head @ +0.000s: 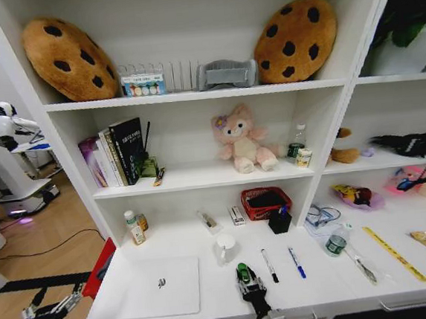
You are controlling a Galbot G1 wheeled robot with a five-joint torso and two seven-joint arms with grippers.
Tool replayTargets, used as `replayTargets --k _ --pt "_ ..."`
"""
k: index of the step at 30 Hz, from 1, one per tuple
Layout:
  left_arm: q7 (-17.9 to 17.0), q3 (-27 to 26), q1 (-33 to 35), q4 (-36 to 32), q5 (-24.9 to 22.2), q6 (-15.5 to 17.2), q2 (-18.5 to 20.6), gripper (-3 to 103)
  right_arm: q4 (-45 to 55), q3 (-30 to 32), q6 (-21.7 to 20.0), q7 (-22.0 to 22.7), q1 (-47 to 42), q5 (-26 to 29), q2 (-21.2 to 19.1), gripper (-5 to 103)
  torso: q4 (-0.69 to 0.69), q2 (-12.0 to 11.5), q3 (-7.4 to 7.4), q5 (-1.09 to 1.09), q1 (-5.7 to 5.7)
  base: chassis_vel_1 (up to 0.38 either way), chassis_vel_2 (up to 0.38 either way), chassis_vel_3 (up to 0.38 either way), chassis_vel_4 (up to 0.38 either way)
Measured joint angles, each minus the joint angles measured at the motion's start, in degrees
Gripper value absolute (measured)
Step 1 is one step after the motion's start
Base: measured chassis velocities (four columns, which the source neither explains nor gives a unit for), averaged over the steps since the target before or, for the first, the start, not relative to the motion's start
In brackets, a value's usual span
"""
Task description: Organize the objects on the table.
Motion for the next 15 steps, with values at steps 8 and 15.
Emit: replayTargets --k 8,15 --pt "0.0 0.0 0.0 0.0 0.0 0.01 0.0 100 2.05 1.51 0.41 0.17 -1.9 0.53 -0.91 35 0.0 0.0 0.0 0.01 0.0 0.0 0.0 0.0 0.0" --pt "0.02 0.01 0.0 -0.02 0.01 0.01 0.0 100 14.77 8.85 1.29 0.81 -9.89 2.87 -3.26 35 -0.02 0.0 0.0 0.02 0.0 0.0 0.0 0.0 0.0"
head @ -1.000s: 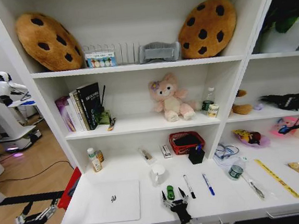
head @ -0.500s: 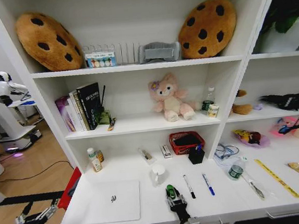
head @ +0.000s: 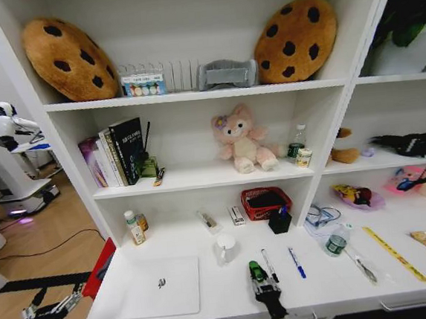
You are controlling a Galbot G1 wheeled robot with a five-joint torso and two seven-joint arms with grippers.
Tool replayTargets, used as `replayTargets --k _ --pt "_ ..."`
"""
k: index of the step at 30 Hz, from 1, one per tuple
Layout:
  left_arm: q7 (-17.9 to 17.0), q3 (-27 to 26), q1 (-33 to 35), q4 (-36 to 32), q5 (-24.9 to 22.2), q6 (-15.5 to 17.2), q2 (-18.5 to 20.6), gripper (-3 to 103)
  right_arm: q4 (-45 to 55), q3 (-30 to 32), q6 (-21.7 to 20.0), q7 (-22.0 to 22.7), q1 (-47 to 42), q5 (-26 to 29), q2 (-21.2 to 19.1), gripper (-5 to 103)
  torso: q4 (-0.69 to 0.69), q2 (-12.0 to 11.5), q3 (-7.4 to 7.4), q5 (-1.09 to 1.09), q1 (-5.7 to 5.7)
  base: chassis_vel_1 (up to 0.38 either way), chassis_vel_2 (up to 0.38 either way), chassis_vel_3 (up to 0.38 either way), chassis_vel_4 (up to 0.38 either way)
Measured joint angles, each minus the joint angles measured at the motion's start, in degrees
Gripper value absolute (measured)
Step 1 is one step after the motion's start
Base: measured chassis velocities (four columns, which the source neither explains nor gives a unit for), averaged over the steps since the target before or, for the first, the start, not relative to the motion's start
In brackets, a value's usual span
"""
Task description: Organize the objects on the table.
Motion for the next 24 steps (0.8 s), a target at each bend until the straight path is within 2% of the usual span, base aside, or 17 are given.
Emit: replayTargets --k 1,3,5,6,7,8,9,13,15,16,18,19,20,21,22,23,24 --pt "0.01 0.01 0.0 0.0 0.0 0.0 0.0 100 4.15 2.06 -0.23 0.14 -1.29 1.45 -1.51 35 0.0 0.0 0.0 -0.03 0.0 0.0 0.0 0.0 0.0" --pt "-0.01 0.0 0.0 0.01 0.0 0.01 0.01 100 6.41 3.06 -0.55 0.19 -1.66 2.6 -2.57 35 0.0 0.0 0.0 -0.02 0.0 0.0 0.0 0.0 0.0" --pt "-0.02 0.0 0.01 0.0 0.0 0.0 0.01 100 12.67 5.46 -3.38 1.03 -1.7 10.45 -7.76 35 0.0 0.0 0.0 -0.01 0.0 0.0 0.0 0.0 0.0" --pt "-0.02 0.0 0.01 0.0 0.0 0.0 0.01 100 12.67 5.46 -3.38 1.03 -1.7 10.45 -7.76 35 0.0 0.0 0.0 -0.01 0.0 0.0 0.0 0.0 0.0" --pt "-0.01 0.0 0.0 0.0 0.0 0.01 0.01 100 16.46 6.97 -6.13 2.02 -0.24 16.9 -12.95 35 0.01 0.0 0.0 -0.02 0.0 0.0 0.0 0.0 0.0" --pt "-0.01 0.0 0.0 0.0 0.0 0.01 0.01 100 16.46 6.97 -6.13 2.02 -0.24 16.9 -12.95 35 0.01 0.0 0.0 -0.02 0.0 0.0 0.0 0.0 0.0" --pt "-0.01 0.0 0.0 0.0 0.0 0.0 0.01 100 17.75 7.62 -7.15 2.47 0.83 19.21 -15.23 35 0.02 0.0 0.0 -0.02 0.0 0.0 0.0 0.0 0.0" --pt "-0.02 0.0 0.01 0.01 0.0 0.0 0.01 100 17.9 7.7 -7.27 2.51 0.99 19.48 -15.5 35 0.02 0.0 0.0 -0.02 0.0 0.0 0.0 0.0 0.0" --pt "-0.01 0.0 0.01 0.01 0.0 0.01 0.01 100 19.54 8.65 -9.67 3.63 5.76 24.81 -21.22 35 0.02 0.0 0.0 -0.01 0.0 0.0 0.0 0.0 0.0" --pt "-0.01 0.0 0.01 0.01 0.0 0.01 0.01 100 19.54 8.65 -9.67 3.63 5.76 24.81 -21.22 35 0.02 0.0 0.0 -0.01 0.0 0.0 0.0 0.0 0.0" --pt "-0.02 -0.01 0.0 0.01 0.01 0.0 0.01 100 19.5 8.55 -10.96 4.1 9.95 27.76 -24.6 35 0.03 0.0 0.01 0.0 0.0 0.0 0.0 0.0 0.0" --pt "-0.02 -0.01 0.0 0.01 0.01 0.0 0.01 100 19.5 8.55 -10.96 4.1 9.95 27.76 -24.6 35 0.03 0.0 0.01 0.0 0.0 0.0 0.0 0.0 0.0" --pt "-0.02 0.0 -0.01 0.01 0.0 0.0 0.01 100 17.75 6.92 -12.02 3.73 15.41 30.51 -28.67 35 -0.01 -0.01 0.0 0.01 0.0 0.0 0.0 0.0 0.0" --pt "-0.02 0.0 -0.01 0.01 0.0 0.0 0.01 100 17.75 6.92 -12.02 3.73 15.41 30.51 -28.67 35 -0.01 -0.01 0.0 0.01 0.0 0.0 0.0 0.0 0.0" --pt "-0.04 -0.01 0.01 0.03 0.0 0.0 0.01 100 14.75 3.33 -13.44 2.97 25.73 35.43 -34.21 35 0.01 -0.01 0.01 0.0 0.0 0.0 0.0 0.0 0.0" --pt "-0.02 -0.01 0.0 0.02 0.01 -0.01 0.01 100 12.44 -0.72 -13.96 2.89 34.5 38.16 -36.53 35 0.02 -0.01 0.01 -0.02 0.0 0.0 0.0 0.0 0.0" --pt "-0.02 -0.01 0.0 0.02 0.01 -0.01 0.01 100 12.44 -0.72 -13.96 2.89 34.5 38.16 -36.53 35 0.02 -0.01 0.01 -0.02 0.0 0.0 0.0 0.0 0.0"
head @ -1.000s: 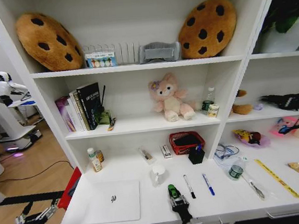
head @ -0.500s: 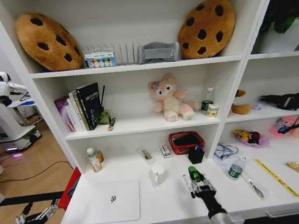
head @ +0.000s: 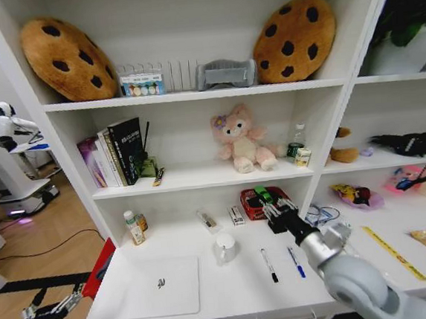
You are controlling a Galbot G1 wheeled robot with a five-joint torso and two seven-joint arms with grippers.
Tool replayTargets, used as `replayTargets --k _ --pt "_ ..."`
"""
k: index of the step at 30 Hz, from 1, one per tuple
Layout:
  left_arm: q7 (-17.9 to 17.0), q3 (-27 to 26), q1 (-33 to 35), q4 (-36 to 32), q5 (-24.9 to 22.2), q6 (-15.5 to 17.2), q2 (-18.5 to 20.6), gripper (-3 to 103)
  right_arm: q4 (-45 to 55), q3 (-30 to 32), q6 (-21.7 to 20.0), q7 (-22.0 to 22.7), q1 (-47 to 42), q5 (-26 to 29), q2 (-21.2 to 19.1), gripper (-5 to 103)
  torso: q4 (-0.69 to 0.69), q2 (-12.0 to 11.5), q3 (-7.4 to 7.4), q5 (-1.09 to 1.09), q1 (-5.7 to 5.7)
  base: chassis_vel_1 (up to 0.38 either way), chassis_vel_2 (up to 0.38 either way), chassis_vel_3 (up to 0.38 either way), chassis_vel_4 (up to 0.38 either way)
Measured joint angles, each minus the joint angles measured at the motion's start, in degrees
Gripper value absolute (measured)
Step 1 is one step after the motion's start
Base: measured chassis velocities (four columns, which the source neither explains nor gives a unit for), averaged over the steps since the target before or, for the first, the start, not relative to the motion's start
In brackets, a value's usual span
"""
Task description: Organize the objects on the table.
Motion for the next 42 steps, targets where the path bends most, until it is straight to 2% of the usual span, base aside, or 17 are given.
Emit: replayTargets --k 2,3,5,6,10,11,14,17,19,22,28,35,42 --pt "0.0 0.0 0.0 0.0 0.0 0.0 0.0 100 -5.31 -11.1 -1.47 1.05 17.1 5.41 -0.57 35 -0.01 0.0 0.0 -0.01 0.0 0.0 0.0 0.0 0.0" --pt "0.0 0.0 0.0 0.0 0.0 0.0 0.0 100 -5.31 -11.1 -1.47 1.05 17.1 5.41 -0.57 35 -0.01 0.0 0.0 -0.01 0.0 0.0 0.0 0.0 0.0" --pt "0.03 0.0 0.0 0.0 0.0 0.0 0.0 100 -9.28 -17.91 -2.0 1.65 26.5 6.09 1.51 35 -0.01 0.0 0.0 0.0 0.0 0.0 0.0 0.0 0.0" --pt "0.03 0.0 0.0 0.0 0.0 0.0 0.0 100 -9.28 -17.91 -2.0 1.65 26.5 6.09 1.51 35 -0.01 0.0 0.0 0.0 0.0 0.0 0.0 0.0 0.0" --pt "0.0 -0.01 0.0 0.0 0.0 0.0 0.0 100 -17.39 -28.18 -2.97 2.61 37.69 6.64 7.11 35 0.0 0.0 0.0 -0.01 0.01 0.0 0.0 0.0 0.0" --pt "0.0 -0.01 0.0 0.0 0.0 0.0 0.0 100 -17.39 -28.18 -2.97 2.61 37.69 6.64 7.11 35 0.0 0.0 0.0 -0.01 0.01 0.0 0.0 0.0 0.0" --pt "0.0 0.0 0.0 -0.01 0.0 0.0 0.0 100 -23.45 -35.14 -4.19 4.26 44.65 8.29 11.66 35 0.0 -0.01 0.0 -0.01 0.01 0.0 0.0 0.0 0.0" --pt "-0.01 0.0 0.01 -0.01 0.0 0.0 0.0 100 -24.59 -36.48 -4.36 4.57 46.15 8.46 12.51 35 0.0 -0.01 0.0 -0.01 0.01 0.0 0.0 0.0 0.0" --pt "-0.01 0.0 0.0 -0.01 0.0 0.0 0.0 100 -28.42 -40.75 -5.22 6.26 52.15 9.65 15.66 35 -0.01 0.0 0.0 -0.02 0.0 0.0 0.0 0.0 0.0" --pt "-0.01 -0.01 0.0 -0.01 0.0 0.0 0.0 100 -30.3 -42.72 -6.71 8.51 55.06 10.62 17.22 35 0.02 0.0 0.0 -0.03 0.0 0.0 0.0 0.0 0.0" --pt "-0.01 0.0 0.0 -0.01 0.0 0.0 0.0 100 -31.69 -45.64 -11.41 13.64 58.44 15.07 17.72 35 -0.03 0.0 -0.01 -0.01 0.0 0.0 0.0 0.0 0.0" --pt "-0.01 -0.01 0.0 -0.01 0.0 0.0 0.0 100 -34.03 -47.05 -13.02 15.15 59.17 17.02 19.29 35 -0.01 0.01 -0.01 0.0 -0.01 0.0 0.0 0.0 0.0" --pt "-0.01 0.0 0.0 -0.01 0.0 0.0 0.0 100 -34.89 -47.46 -13.2 15.47 58.52 16.34 20.23 35 -0.01 0.01 -0.01 -0.01 -0.01 0.0 0.0 0.0 0.0"
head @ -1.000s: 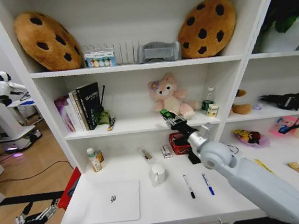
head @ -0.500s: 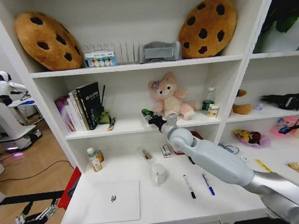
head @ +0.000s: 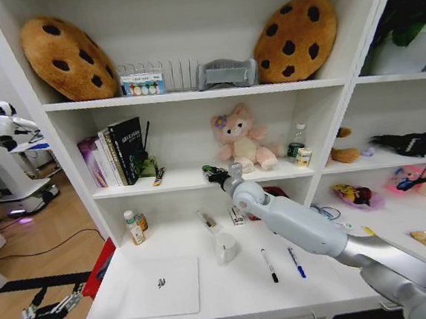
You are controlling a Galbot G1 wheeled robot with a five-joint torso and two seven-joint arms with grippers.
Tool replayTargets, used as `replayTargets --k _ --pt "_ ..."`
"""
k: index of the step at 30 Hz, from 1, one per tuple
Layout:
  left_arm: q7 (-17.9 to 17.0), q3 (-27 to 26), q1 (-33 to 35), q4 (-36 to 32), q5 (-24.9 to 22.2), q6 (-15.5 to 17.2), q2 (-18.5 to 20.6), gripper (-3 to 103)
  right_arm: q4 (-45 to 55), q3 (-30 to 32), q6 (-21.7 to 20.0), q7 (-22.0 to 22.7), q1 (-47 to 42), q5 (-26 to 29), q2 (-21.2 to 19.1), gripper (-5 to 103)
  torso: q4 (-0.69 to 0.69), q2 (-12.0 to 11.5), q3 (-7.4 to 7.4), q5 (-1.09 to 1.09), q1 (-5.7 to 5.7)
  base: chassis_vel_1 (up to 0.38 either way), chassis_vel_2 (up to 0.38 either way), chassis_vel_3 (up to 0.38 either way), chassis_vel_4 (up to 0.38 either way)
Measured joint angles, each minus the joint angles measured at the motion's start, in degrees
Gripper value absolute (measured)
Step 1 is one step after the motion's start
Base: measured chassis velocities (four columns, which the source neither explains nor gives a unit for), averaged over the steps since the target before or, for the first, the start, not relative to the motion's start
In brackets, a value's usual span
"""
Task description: Organize the objects on the table.
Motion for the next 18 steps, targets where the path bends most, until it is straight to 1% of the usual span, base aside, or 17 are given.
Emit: replayTargets --k 4,5,7,8,9,11,12,14,15,18 --pt "0.0 0.0 0.0 0.0 0.0 0.0 0.0 100 0.24 0.06 0.0 0.02 -0.12 -0.15 -0.17 35 0.0 0.0 0.0 0.0 0.0 0.0 0.0 0.0 0.0" --pt "0.0 0.0 0.0 0.0 0.0 0.0 0.0 100 0.51 0.21 0.0 0.02 -0.23 -0.19 -0.35 33 0.01 0.0 0.0 0.0 0.0 0.0 0.0 0.0 0.0" --pt "0.0 0.0 0.0 0.0 0.0 0.0 0.0 100 0.73 0.44 -0.04 0.02 -0.39 -0.18 -0.49 33 0.01 0.0 0.0 0.0 0.0 0.0 0.0 0.0 0.0" --pt "0.0 0.0 0.0 0.0 0.0 0.0 0.0 100 1.26 0.95 -0.04 0.02 -0.6 -0.27 -0.66 48 0.0 0.0 0.01 0.0 0.01 0.0 0.0 0.0 0.0" --pt "0.0 0.0 0.0 0.0 0.0 0.0 0.0 100 1.26 0.95 -0.04 0.02 -0.6 -0.27 -0.66 48 0.0 0.0 0.01 0.0 0.01 0.0 0.0 0.0 0.0" --pt "0.0 0.0 0.0 0.0 0.0 0.0 0.0 100 2.63 1.85 0.04 -0.06 -0.91 -1.33 -1.07 59 0.0 0.0 0.0 0.0 0.0 0.0 0.0 0.0 0.0" --pt "0.0 0.0 0.0 0.0 0.0 0.0 0.0 100 2.63 1.85 0.04 -0.06 -0.91 -1.33 -1.07 59 0.0 0.0 0.0 0.0 0.0 0.0 0.0 0.0 0.0" --pt "0.0 0.0 0.0 0.0 0.0 0.0 0.0 100 5.16 3.3 0.18 0.0 -1.19 -2.67 -1.87 70 0.01 0.0 0.0 0.0 0.0 0.0 0.0 0.0 0.0" --pt "0.0 0.0 0.0 0.0 0.0 0.0 0.0 100 5.16 3.3 0.18 0.0 -1.19 -2.67 -1.87 70 0.01 0.0 0.0 0.0 0.0 0.0 0.0 0.0 0.0" --pt "0.0 0.0 0.0 0.0 0.0 0.0 0.0 100 10.3 6.3 -0.17 1.1 -2.23 -3.29 -3.64 86 0.01 0.0 0.0 0.0 0.01 0.0 0.0 0.0 0.0"
